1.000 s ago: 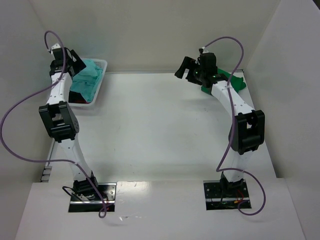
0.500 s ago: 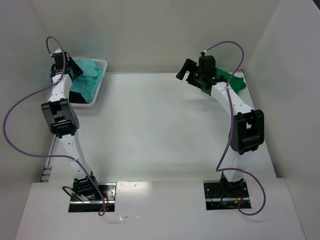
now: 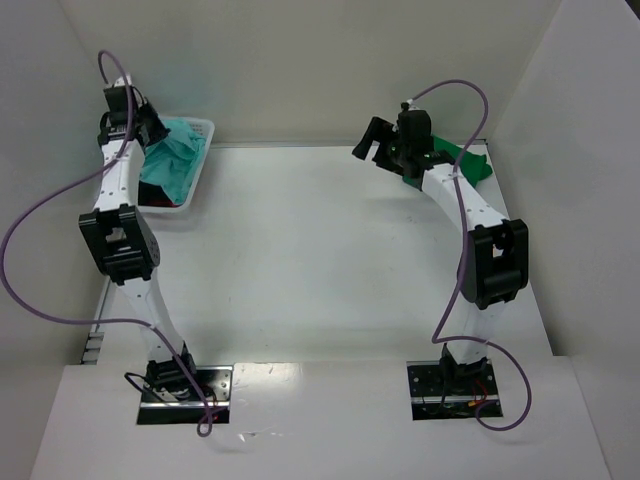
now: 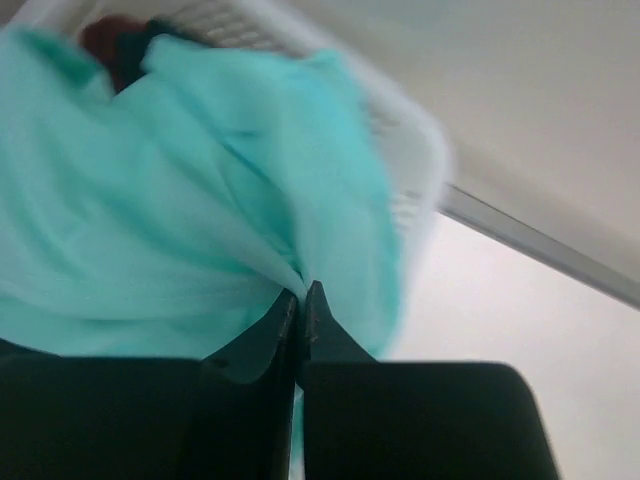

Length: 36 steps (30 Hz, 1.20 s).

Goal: Fold and stack the t-shirts
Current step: Grab crumpled tshirt from bin with the left arm, then move the tshirt to the center of the board

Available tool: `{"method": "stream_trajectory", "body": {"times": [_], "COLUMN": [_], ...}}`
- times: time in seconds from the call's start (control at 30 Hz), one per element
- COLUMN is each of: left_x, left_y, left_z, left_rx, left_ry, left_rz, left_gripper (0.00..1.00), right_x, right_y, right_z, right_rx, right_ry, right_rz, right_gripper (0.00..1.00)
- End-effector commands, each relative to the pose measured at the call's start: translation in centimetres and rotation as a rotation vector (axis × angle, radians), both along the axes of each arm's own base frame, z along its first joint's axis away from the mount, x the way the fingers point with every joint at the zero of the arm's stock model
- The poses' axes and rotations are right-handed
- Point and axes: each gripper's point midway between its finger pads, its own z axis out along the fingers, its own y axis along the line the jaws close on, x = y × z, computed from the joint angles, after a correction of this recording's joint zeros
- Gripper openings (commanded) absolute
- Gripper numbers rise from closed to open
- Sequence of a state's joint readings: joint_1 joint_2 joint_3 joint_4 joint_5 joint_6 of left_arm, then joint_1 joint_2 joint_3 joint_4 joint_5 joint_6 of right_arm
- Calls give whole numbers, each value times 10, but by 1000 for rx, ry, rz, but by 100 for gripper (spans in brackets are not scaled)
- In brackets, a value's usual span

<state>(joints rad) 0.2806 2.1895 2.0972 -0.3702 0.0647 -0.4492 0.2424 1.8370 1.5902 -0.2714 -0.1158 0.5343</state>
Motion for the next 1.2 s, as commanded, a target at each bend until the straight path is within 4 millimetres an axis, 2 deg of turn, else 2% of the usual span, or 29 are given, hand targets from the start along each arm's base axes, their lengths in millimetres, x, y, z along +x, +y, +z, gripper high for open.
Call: {"method": "stream_trajectory", "body": {"times": [0.0,0.03,0.07,0.1,0.13,0.17,0.2,0.23,0.27,0.3,0.33,0.37,0.43,0.5,0.57,0.6,0.7,0.83,0.87,0.9,0.93,1.0,1.1,1.17], "left_x": [-33,-53,-64,-77,-111,-127,-145,-156,-178,-186,-191,-194,-190,-187,-189,-182,-177,-164,-165,-163,-160,-153,-147,-152], "left_y": [-105,-123,-142,-184,-223,-241,-276,-291,-314,-323,-333,-345,-389,-399,-407,-407,-403,-396,-393,-385,-381,-361,-331,-333], "left_z": [172,206,221,237,274,295,306,315,338,346,346,340,294,280,282,275,275,263,271,278,278,288,306,317], "left_rx": [180,192,198,191,214,218,205,181,119,82,49,10,-23,-38,-47,-39,-9,19,14,15,38,87,95,73], "left_ry": [-265,-295,-318,-349,-419,-466,-492,-512,-561,-577,-575,-555,-444,-411,-422,-408,-408,-374,-394,-410,-409,-429,-471,-505], "left_rz": [-276,-306,-349,-424,-487,-504,-569,-596,-633,-644,-659,-678,-758,-777,-803,-785,-766,-751,-754,-738,-717,-668,-610,-642], "left_gripper": [0,0,0,0,0,0,0,0,0,0,0,0,0,0,0,0,0,0,0,0,0,0,0,0], "right_x": [7,6,5,2,-3,-6,-14,-17,-27,-31,-32,-37,-53,-63,-76,-78,-84,-87,-87,-84,-84,-82,-82,-88], "right_y": [6,11,13,18,21,22,21,17,11,7,-5,-13,-48,-57,-65,-68,-79,-80,-80,-79,-77,-72,-54,-34], "right_z": [81,88,96,115,127,140,154,162,174,179,184,181,188,189,187,186,184,189,189,181,184,179,176,180], "right_rx": [1,5,14,33,47,57,69,67,65,61,51,52,60,33,11,6,-6,2,13,9,26,33,54,83], "right_ry": [-208,-226,-240,-275,-298,-328,-348,-373,-396,-407,-419,-394,-392,-402,-402,-401,-402,-410,-407,-389,-399,-393,-395,-422], "right_rz": [42,79,93,119,144,154,151,134,116,98,57,42,-24,-37,-66,-80,-118,-131,-134,-134,-126,-103,4,139], "right_gripper": [100,100,100,100,100,100,100,100,100,100,100,100,100,100,100,100,100,100,100,100,100,100,100,100]}}
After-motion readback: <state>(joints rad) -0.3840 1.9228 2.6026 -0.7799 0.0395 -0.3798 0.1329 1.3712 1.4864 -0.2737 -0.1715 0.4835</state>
